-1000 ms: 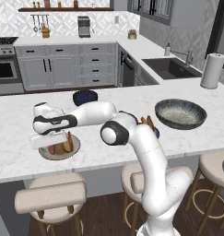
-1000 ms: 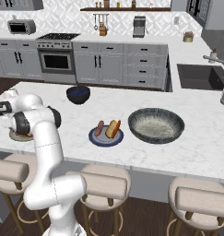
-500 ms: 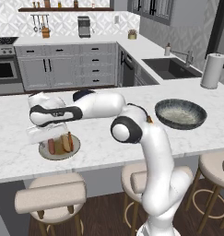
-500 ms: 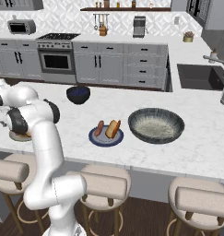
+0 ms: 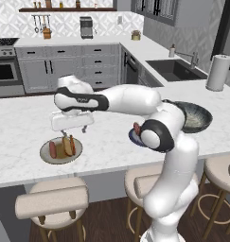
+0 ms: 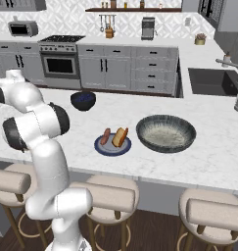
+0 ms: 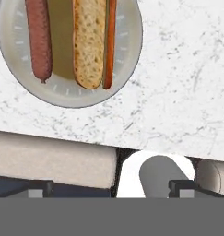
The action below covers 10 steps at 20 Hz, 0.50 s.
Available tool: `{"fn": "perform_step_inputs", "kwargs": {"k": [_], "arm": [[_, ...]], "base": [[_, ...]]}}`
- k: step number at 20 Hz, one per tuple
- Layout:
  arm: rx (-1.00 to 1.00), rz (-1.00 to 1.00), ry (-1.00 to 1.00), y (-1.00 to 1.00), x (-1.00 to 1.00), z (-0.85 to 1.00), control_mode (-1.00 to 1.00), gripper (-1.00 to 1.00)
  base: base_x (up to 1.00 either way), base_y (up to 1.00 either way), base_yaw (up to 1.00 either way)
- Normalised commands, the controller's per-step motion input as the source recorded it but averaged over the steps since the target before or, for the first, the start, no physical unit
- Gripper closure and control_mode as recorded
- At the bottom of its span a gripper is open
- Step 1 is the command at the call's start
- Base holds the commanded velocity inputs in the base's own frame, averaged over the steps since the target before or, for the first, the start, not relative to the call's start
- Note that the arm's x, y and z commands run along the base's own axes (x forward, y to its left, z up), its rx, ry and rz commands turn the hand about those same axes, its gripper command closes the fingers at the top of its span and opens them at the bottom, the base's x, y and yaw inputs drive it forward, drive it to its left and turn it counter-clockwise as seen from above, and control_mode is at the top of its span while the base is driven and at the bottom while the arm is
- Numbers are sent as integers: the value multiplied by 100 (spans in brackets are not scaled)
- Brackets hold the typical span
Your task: Place one bun and one sausage from the bowl on each plate.
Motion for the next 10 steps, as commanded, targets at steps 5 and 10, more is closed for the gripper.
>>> {"fn": "perform_step_inputs", "kwargs": {"k": [5,10], "arm": [[14,0,-2,-100,-80,50,-100,-100],[13,0,-1,-100,-79,51,-100,-100]], "base": [[0,0,0],[0,0,0]]}}
